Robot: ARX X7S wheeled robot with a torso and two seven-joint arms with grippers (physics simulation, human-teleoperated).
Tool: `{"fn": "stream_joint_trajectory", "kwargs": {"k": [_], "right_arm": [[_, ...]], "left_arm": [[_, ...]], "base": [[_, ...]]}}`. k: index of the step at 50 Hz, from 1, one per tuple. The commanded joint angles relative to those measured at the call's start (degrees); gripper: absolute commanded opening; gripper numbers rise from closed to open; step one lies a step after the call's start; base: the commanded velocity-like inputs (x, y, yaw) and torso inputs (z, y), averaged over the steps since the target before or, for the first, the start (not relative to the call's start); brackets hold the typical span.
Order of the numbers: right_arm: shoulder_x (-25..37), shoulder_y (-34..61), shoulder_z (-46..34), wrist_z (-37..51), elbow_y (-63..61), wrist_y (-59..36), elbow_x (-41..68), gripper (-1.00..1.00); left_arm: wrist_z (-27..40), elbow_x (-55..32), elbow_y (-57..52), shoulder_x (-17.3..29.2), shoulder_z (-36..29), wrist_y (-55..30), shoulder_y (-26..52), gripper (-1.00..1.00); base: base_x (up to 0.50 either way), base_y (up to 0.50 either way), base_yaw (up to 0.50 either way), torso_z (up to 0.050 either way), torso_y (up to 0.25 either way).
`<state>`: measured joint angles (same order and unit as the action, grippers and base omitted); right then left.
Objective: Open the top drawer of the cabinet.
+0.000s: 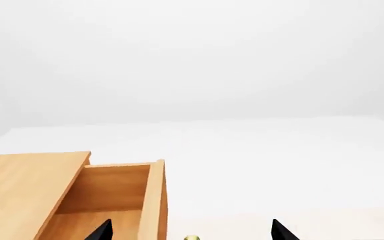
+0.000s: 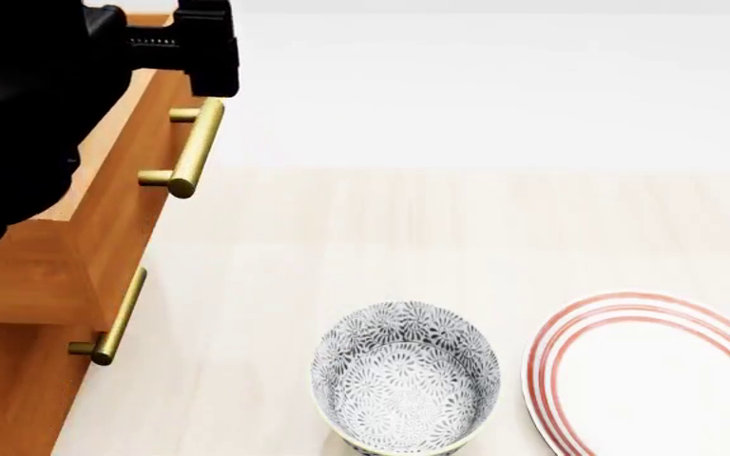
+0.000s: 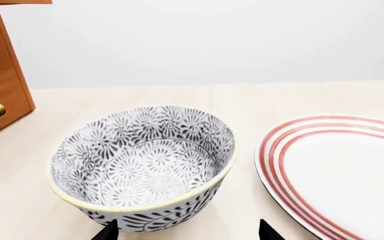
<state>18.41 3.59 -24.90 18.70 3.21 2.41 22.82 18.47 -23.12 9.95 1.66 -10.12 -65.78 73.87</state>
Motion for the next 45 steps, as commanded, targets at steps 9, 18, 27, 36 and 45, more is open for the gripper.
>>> {"fn": "stream_joint_trajectory", "kwargs": {"k": [9,18,27,36,45], "right_arm": [[-0.9,0.3,1.3,-0.7,0.0,-0.4,-1.0,1.0],[-0.7,0.3,1.3,-0.4,-0.4,-0.7,-0.8,1.0],[-0.8,0.3,1.1,-0.5,0.0,-0.4,-0.7,1.0],[-0.7,0.3,0.9,-0.6,0.0,-0.4,-0.6,1.0],[-0.8,0.5,0.7,-0.7,0.7,-0.1,-0.6,1.0]], "left_arm": [[7.9,-10.5,2.6,-0.3,3.6,-1.4,2.7,1.0],[9.6,-10.8,5.7,0.5,3.8,-0.1,4.7,1.0],[11.9,-12.8,9.3,-0.2,5.7,-0.9,7.2,1.0],[16.4,-19.6,17.7,-0.9,8.6,-3.0,9.9,1.0],[19.7,-23.2,20.9,-0.8,9.9,-2.9,11.3,1.0]], "base": [[0.0,0.0,0.0,0.0,0.0],[0.0,0.0,0.0,0.0,0.0],[0.0,0.0,0.0,0.0,0.0],[0.0,0.0,0.0,0.0,0.0],[0.0,0.0,0.0,0.0,0.0]]}}
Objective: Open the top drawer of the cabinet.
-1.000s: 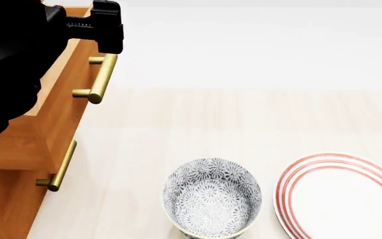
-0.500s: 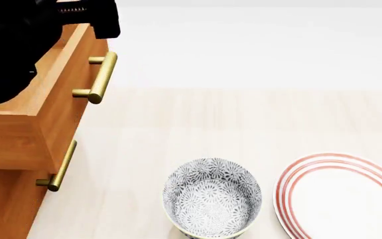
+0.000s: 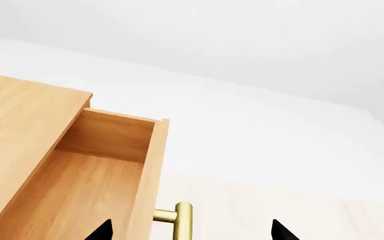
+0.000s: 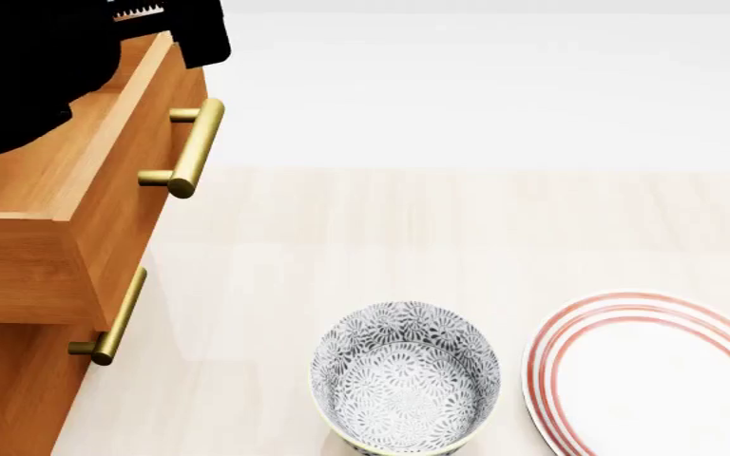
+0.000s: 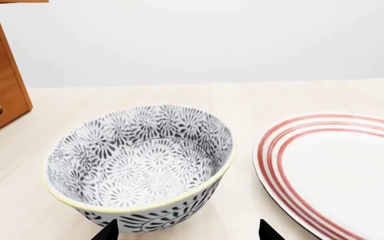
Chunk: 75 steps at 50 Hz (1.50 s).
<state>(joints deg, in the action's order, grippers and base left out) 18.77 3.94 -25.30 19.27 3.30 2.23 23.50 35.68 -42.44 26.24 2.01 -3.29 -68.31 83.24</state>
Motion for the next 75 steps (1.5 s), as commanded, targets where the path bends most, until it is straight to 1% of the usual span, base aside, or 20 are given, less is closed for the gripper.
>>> {"fn": "stream_joint_trajectory", "kwargs": {"k": [1,13,14,26,27,35,61,75], "right_arm": [[-1.1,0.1,1.1,-1.3,0.5,0.1,-1.2,1.0],[-0.9,0.0,0.9,-1.0,0.2,0.0,-1.1,1.0],[-1.0,0.0,0.9,-1.1,0.5,0.1,-1.1,1.0],[-0.7,-0.1,0.7,-0.8,-0.2,-0.3,-1.0,1.0],[-0.7,0.0,0.7,-0.9,0.0,-0.2,-1.0,1.0],[-0.7,0.0,0.6,-0.8,0.0,-0.2,-0.9,1.0],[-0.7,0.5,0.7,-0.4,0.4,0.0,-0.4,1.0],[-0.7,0.5,0.4,-0.5,0.8,0.3,-0.4,1.0]], "left_arm": [[2.7,-3.8,4.9,-1.0,2.8,-0.2,1.9,1.0],[4.2,-5.3,5.4,-0.2,1.7,0.7,2.2,1.0],[4.9,-6.2,6.3,-0.6,3.0,0.5,2.2,1.0],[6.2,-7.1,8.3,0.0,2.5,2.4,2.1,1.0],[6.7,-7.8,8.9,-0.2,3.4,2.2,2.2,1.0],[7.7,-8.3,10.7,0.1,3.5,3.9,2.6,1.0],[7.2,-9.3,15.0,1.2,2.3,7.6,2.8,1.0],[7.7,-11.6,16.7,1.1,3.8,8.3,1.6,1.0]], "base": [[0.0,0.0,0.0,0.0,0.0],[0.0,0.0,0.0,0.0,0.0],[0.0,0.0,0.0,0.0,0.0],[0.0,0.0,0.0,0.0,0.0],[0.0,0.0,0.0,0.0,0.0],[0.0,0.0,0.0,0.0,0.0],[0.0,0.0,0.0,0.0,0.0],[0.0,0.0,0.0,0.0,0.0]]}}
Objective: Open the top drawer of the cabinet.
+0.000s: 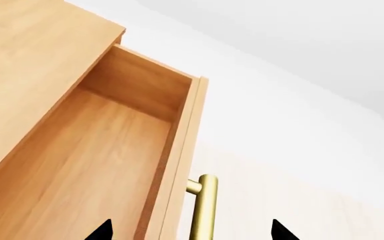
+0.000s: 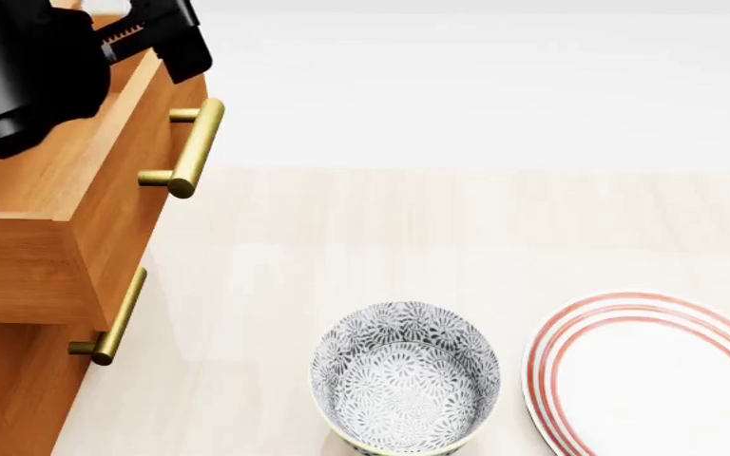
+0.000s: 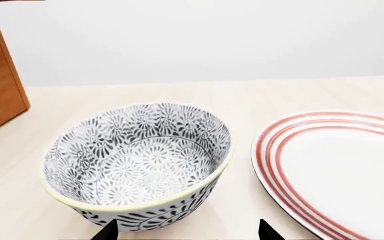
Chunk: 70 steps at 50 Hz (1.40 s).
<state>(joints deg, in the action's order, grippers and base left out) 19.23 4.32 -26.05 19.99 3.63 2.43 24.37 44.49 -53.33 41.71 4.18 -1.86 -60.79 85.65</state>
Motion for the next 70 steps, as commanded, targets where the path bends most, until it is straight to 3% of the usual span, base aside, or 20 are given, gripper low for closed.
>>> {"fn": "stream_joint_trajectory", "kwargs": {"k": [1,39,70], "right_arm": [[-1.1,0.1,1.1,-1.2,0.5,0.1,-1.3,1.0],[-0.8,0.1,0.6,-1.1,0.6,0.2,-0.9,1.0],[-0.7,0.5,0.5,-0.8,0.8,0.3,-0.4,1.0]], "left_arm": [[-0.9,-1.0,1.4,-1.1,2.6,0.8,-0.8,1.0],[1.0,-5.6,5.7,-1.3,3.3,0.7,-0.1,1.0],[-3.4,-9.8,7.7,-2.1,1.4,-1.7,0.2,1.0]], "base": [[0.0,0.0,0.0,0.0,0.0],[0.0,0.0,0.0,0.0,0.0],[0.0,0.0,0.0,0.0,0.0]]}}
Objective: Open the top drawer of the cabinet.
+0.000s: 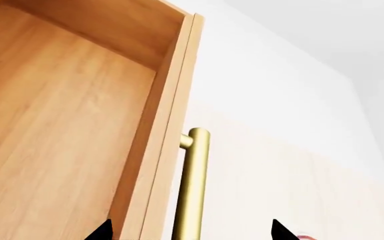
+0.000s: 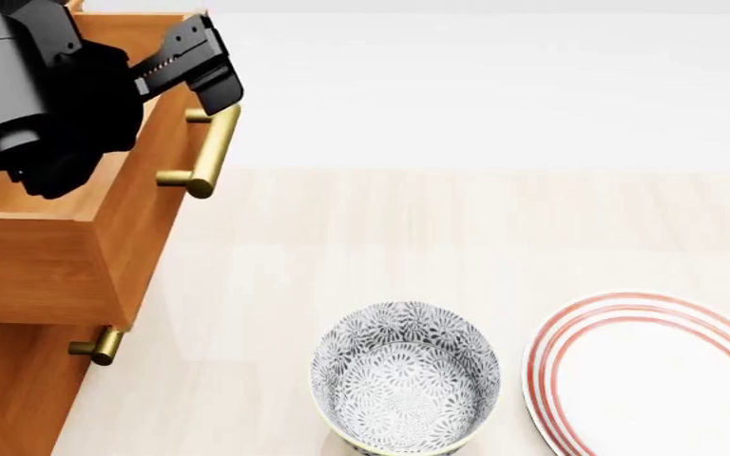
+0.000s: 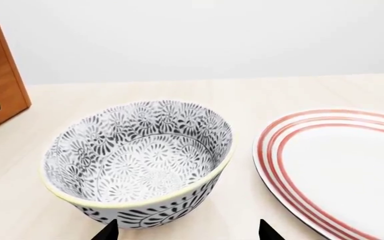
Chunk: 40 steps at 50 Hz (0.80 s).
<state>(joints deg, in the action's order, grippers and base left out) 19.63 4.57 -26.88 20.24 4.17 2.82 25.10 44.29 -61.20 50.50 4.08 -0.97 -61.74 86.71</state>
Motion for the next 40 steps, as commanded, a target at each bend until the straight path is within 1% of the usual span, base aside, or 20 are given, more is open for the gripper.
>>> {"fn": "stream_joint_trajectory", "kwargs": {"k": [1,14,24,40], "right_arm": [[-1.1,0.2,1.4,-1.0,0.2,-0.1,-1.1,1.0],[-0.8,-0.1,1.1,-0.9,-0.5,-0.2,-1.0,1.0],[-0.7,0.0,1.0,-1.0,-0.2,-0.1,-0.8,1.0],[-0.5,-0.1,1.0,-1.2,-0.1,0.1,-0.5,1.0]], "left_arm": [[-3.8,-2.2,-1.3,-2.1,0.3,-0.9,-0.9,1.0],[-3.4,-5.0,-3.6,-3.0,-0.8,-1.6,-1.5,1.0],[-3.1,-7.7,-2.8,-3.5,-2.5,-0.3,-1.4,1.0],[-3.7,-17.7,-1.4,-3.8,-10.7,4.7,-0.6,1.0]], "base": [[0.0,0.0,0.0,0.0,0.0],[0.0,0.0,0.0,0.0,0.0],[0.0,0.0,0.0,0.0,0.0],[0.0,0.0,0.0,0.0,0.0]]}}
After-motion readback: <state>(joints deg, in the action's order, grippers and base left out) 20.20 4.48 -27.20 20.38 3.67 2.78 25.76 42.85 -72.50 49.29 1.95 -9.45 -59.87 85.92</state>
